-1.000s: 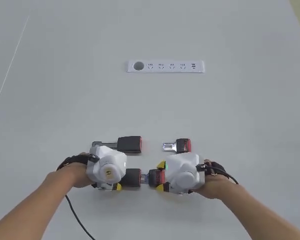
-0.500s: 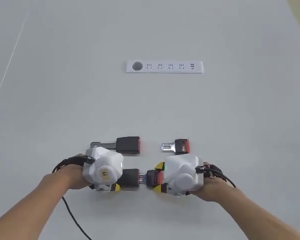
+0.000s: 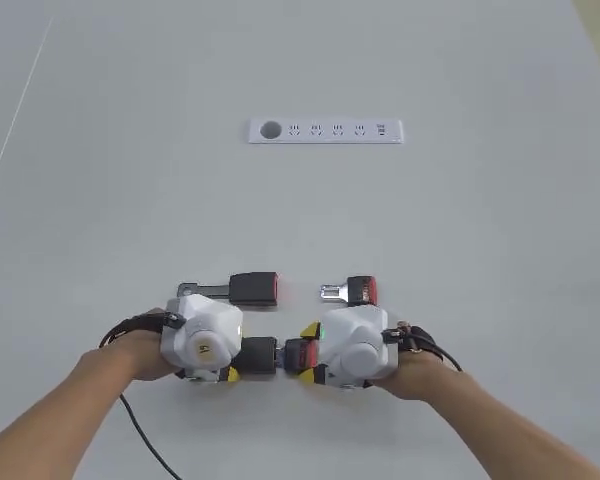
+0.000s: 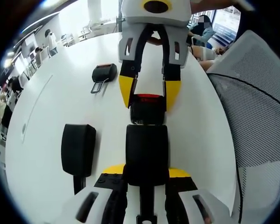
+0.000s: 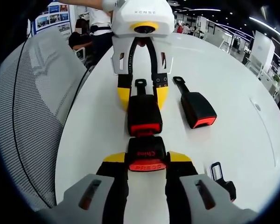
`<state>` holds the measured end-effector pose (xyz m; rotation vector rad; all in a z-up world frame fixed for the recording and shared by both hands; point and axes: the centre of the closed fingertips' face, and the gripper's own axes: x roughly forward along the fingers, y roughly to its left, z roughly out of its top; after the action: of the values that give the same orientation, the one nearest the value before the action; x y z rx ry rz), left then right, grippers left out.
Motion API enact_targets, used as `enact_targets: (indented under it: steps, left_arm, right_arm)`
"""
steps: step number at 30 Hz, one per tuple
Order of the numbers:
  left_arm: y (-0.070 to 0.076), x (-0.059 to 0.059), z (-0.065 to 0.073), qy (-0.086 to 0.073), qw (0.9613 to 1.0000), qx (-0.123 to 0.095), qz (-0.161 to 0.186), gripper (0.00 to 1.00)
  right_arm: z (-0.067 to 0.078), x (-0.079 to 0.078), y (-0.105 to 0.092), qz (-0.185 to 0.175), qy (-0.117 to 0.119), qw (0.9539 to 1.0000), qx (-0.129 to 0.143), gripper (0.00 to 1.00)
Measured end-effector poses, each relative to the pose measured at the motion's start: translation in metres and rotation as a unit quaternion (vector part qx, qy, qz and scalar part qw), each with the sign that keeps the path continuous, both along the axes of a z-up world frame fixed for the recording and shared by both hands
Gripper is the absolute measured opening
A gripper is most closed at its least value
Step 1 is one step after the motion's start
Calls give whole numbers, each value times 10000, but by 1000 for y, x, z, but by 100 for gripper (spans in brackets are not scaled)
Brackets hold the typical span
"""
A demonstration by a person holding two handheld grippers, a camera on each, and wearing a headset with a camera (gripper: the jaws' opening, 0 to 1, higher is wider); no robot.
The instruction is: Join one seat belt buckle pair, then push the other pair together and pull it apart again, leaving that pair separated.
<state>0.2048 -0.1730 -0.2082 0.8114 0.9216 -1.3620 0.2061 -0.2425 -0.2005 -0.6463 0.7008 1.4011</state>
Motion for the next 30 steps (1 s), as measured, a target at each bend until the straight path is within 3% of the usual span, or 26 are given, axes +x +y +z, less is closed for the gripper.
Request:
enact_targets:
  steps: [4,21,30]
  left_arm:
    - [1,1,0,-8,10000,8,-37,30]
    - [-2,-2,1,3,9999,-70,-106,30]
    - [-1,-1,3,-63,9999,91,-112,30]
  right_arm:
    - [6,-10,4,65,27,10000,-3,28]
    - [0,-2,-1,150,-27,9998,143,27]
    - [-3,1,-1,92,21,9999,35,27]
